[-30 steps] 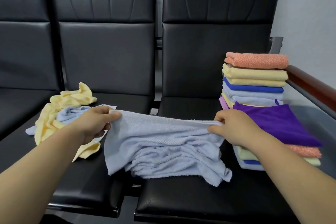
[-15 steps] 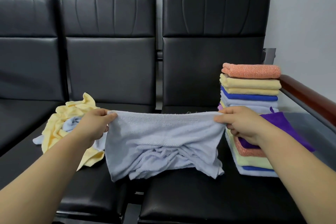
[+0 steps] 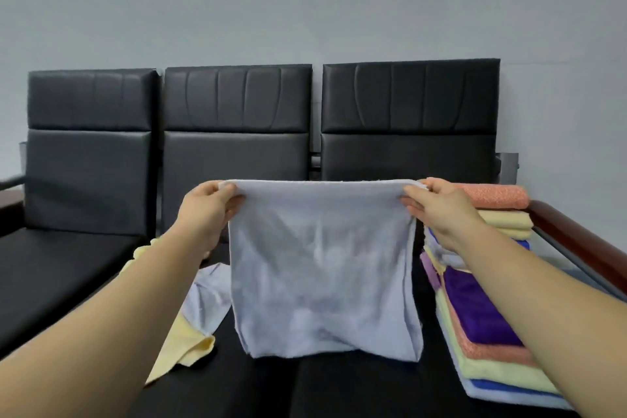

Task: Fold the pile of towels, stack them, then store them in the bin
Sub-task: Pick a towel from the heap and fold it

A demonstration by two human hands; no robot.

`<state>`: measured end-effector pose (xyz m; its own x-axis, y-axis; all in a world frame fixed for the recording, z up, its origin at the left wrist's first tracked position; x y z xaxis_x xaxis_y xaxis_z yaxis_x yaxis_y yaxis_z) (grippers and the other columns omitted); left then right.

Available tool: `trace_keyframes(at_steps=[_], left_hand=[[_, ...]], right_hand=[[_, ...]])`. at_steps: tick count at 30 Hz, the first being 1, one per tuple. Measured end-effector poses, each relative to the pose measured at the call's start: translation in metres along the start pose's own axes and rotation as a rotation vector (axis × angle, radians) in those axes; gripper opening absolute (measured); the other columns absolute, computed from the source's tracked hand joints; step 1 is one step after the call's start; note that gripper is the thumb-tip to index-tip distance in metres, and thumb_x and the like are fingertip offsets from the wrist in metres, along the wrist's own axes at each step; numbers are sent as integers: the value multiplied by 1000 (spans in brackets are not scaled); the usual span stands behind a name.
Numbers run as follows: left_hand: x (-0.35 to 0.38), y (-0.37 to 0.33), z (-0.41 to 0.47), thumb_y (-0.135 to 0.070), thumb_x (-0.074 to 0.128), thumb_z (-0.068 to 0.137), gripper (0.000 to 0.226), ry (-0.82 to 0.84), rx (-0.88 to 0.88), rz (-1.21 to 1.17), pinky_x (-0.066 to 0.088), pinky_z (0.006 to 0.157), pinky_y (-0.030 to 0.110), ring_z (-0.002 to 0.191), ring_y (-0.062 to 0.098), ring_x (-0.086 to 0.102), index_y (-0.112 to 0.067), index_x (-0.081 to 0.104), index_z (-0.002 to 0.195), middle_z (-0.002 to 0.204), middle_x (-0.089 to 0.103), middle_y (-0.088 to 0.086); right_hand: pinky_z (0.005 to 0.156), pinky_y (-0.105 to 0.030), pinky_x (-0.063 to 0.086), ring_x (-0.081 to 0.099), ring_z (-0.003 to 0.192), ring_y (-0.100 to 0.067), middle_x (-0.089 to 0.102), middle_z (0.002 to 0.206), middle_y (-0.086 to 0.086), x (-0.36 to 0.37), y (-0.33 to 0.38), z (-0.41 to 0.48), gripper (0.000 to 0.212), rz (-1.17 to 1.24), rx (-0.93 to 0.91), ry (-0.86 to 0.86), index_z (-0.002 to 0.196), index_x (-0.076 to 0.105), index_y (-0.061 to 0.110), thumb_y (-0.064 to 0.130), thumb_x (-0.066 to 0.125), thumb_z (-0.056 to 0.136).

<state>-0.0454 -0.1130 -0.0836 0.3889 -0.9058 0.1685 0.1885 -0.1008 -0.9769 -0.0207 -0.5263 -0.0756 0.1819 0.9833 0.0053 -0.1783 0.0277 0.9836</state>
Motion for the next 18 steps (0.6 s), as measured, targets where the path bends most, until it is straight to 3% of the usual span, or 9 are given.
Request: trace_keyframes(at_steps=[4, 6, 9, 11, 15, 18], left_hand=[[4, -51, -1, -11, 58, 102, 10, -12, 192, -83, 57, 94, 33, 102, 24, 73, -10, 67, 97, 102, 73, 13], [0, -58, -8, -13, 59, 102, 10, -15, 242, -61, 57, 89, 33, 96, 23, 72, -11, 68, 97, 97, 72, 9], [-13, -47, -27, -23, 60, 99, 13, -66, 262, 185, 47, 65, 29, 75, 16, 57, -17, 69, 91, 81, 64, -1], [-24, -23, -38, -28, 58, 98, 17, -67, 218, 373, 39, 61, 29, 70, 16, 48, -16, 67, 91, 79, 58, 0], [-44, 48, -55, -30, 57, 96, 20, 50, 44, 466, 55, 80, 45, 82, 23, 59, -16, 65, 85, 83, 61, 6], [-54, 92, -68, -30, 57, 97, 23, 45, 0, 622, 48, 76, 39, 82, 21, 57, -12, 63, 85, 80, 62, 4]], right_hand=[[94, -31, 59, 75, 101, -15, 76, 106, -7, -6, 49, -9, 3, 7, -150, -63, 98, 69, 19, 17, 70, 99], [89, -30, 60, 75, 94, -13, 77, 98, -2, -11, 58, -21, 0, -65, -202, -94, 100, 70, 21, 21, 70, 99], [72, -30, 52, 62, 78, -12, 69, 86, 5, -17, 44, -40, 10, -278, -227, -78, 100, 69, 24, 32, 65, 101], [78, -32, 49, 57, 85, -11, 66, 93, 7, -18, 23, -54, 11, -370, -229, -38, 96, 67, 24, 33, 64, 102], [70, -36, 47, 59, 79, -20, 66, 81, -2, -15, -50, -82, 14, -506, -83, 46, 93, 68, 21, 29, 61, 102], [76, -40, 53, 65, 84, -23, 71, 89, -3, -12, -120, -101, 16, -662, 151, 180, 93, 69, 18, 31, 63, 98]])
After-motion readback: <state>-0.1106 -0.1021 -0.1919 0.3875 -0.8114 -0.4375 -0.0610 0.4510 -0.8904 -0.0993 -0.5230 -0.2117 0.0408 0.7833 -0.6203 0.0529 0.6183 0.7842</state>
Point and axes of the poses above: each hand's wrist, its own z-axis towards the middle knuckle, its own x-axis out of the palm, y = z × x, the point moved 7 cm from there along z, towards the middle knuckle
